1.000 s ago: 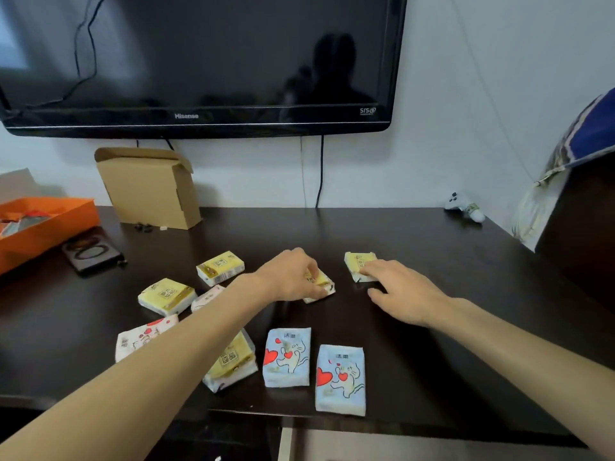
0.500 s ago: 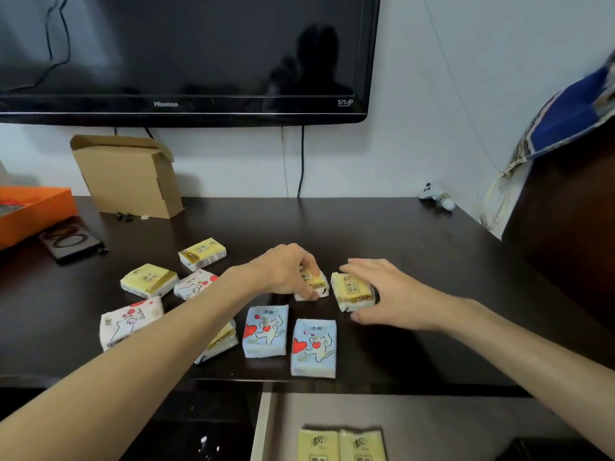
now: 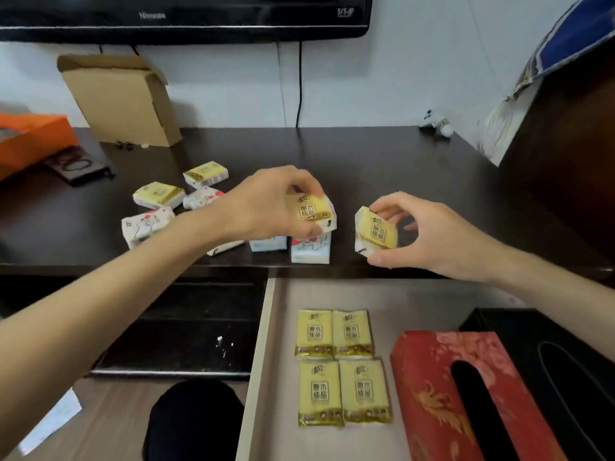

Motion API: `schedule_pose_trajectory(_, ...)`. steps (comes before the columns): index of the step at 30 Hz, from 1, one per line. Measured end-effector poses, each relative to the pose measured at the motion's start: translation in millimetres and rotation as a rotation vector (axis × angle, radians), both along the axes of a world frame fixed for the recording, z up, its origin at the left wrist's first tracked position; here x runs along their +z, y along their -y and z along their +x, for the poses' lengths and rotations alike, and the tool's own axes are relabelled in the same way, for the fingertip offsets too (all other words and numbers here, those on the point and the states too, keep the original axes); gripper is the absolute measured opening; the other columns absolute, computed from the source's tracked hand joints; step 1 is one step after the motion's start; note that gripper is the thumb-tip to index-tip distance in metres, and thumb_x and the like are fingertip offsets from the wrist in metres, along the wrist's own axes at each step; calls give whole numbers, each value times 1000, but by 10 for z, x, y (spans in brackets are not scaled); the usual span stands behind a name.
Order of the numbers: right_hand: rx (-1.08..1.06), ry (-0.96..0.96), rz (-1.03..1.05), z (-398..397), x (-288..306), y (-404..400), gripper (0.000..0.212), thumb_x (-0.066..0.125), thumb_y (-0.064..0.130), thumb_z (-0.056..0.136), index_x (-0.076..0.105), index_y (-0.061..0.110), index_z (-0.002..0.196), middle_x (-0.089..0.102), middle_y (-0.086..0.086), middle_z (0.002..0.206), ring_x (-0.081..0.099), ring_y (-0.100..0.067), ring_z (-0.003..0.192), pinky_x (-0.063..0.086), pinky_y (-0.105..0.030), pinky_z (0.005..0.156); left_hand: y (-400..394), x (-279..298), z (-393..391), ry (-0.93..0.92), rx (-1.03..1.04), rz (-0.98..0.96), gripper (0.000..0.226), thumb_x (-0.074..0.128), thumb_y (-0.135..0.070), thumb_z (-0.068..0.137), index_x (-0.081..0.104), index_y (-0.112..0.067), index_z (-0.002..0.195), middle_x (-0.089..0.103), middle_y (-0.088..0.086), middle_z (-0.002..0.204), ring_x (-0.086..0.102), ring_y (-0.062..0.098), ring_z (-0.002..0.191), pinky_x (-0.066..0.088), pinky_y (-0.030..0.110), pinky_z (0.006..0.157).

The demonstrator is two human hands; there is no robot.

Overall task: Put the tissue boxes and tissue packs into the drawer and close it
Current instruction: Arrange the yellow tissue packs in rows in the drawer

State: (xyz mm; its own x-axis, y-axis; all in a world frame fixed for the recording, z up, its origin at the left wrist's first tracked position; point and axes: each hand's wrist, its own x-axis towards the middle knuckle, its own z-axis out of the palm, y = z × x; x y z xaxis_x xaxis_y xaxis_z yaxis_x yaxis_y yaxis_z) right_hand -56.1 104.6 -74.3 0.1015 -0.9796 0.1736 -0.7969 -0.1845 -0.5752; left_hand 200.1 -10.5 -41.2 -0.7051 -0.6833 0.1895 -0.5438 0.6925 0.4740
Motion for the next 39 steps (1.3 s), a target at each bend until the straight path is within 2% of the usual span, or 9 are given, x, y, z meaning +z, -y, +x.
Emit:
schedule_pose_trajectory(2, 28, 13, 17, 103, -20, -298, 69, 87, 60, 65, 56, 44, 125, 63, 32, 115, 59, 7, 111, 43, -6, 85, -312, -42, 136, -20, -60, 28, 49, 85, -44, 67, 65, -36, 111, 65, -15, 109, 61, 2, 101, 48, 18, 81)
schedule_pose_trajectory(5, 71, -17, 62, 275, -80, -688, 72, 83, 73, 60, 53, 50, 121, 61, 33, 119, 59, 7, 114, 49, -20, 90, -731, -167, 311, 1, -132, 72, 51, 83, -53, 65, 62, -41, 110, 63, -23, 107, 58, -2, 104, 42, 9, 75)
schedule_pose_trajectory(8, 104, -101, 135, 423, -179, -985, 71, 73, 86, 55, 48, 55, 114, 58, 35, 119, 57, 11, 111, 51, -26, 86, -1045, -347, 410, 60, -210, 132, 54, 79, -61, 64, 59, -45, 110, 62, -23, 107, 59, 0, 103, 46, 15, 75)
schedule_pose_trajectory(13, 146, -290, 200, 543, -417, -1237, 67, 59, 92, 57, 41, 56, 111, 53, 39, 108, 46, 18, 108, 41, -14, 76, -1336, -699, 493, 100, -250, 172, 53, 80, -59, 64, 58, -41, 109, 60, -18, 110, 57, 3, 104, 49, 34, 87)
schedule_pose_trajectory(17, 219, -371, 240, 600, -510, -1386, 57, 56, 88, 66, 43, 51, 106, 51, 32, 106, 52, 0, 101, 47, -28, 80, -1505, -886, 550, 164, -267, 157, 51, 73, -65, 66, 55, -40, 107, 56, -19, 116, 57, 6, 108, 50, 38, 88)
schedule_pose_trajectory(23, 291, -488, 288, 694, -571, -1539, 50, 46, 88, 77, 45, 45, 102, 51, 26, 109, 50, -4, 108, 23, -28, 115, -1768, -1109, 620, 264, -326, 29, 48, 63, -70, 73, 52, -42, 111, 50, -22, 124, 49, 2, 114, 49, 26, 86)
schedule_pose_trajectory(26, 306, -530, 326, 772, -572, -1562, 54, 47, 87, 76, 48, 42, 104, 56, 22, 107, 52, -5, 103, 7, -10, 114, -1856, -1217, 633, 261, -352, 26, 48, 66, -66, 74, 57, -35, 110, 55, -16, 120, 48, 7, 114, 45, 26, 90)
schedule_pose_trajectory(31, 372, -676, 342, 910, -620, -1526, 58, 49, 85, 76, 49, 36, 109, 55, 17, 106, 54, -10, 101, 37, -33, 108, -1880, -1286, 603, 321, -370, -90, 57, 67, -66, 75, 60, -28, 117, 59, -10, 120, 49, 13, 113, 47, 34, 93)
schedule_pose_trajectory(39, 355, -579, 310, 925, -568, -1446, 59, 33, 81, 84, 53, 37, 119, 50, 22, 113, 53, -4, 104, 45, -26, 91, -1831, -1235, 597, 352, -372, -100, 66, 67, -68, 74, 57, -29, 126, 58, -10, 124, 51, 11, 111, 50, 33, 88)
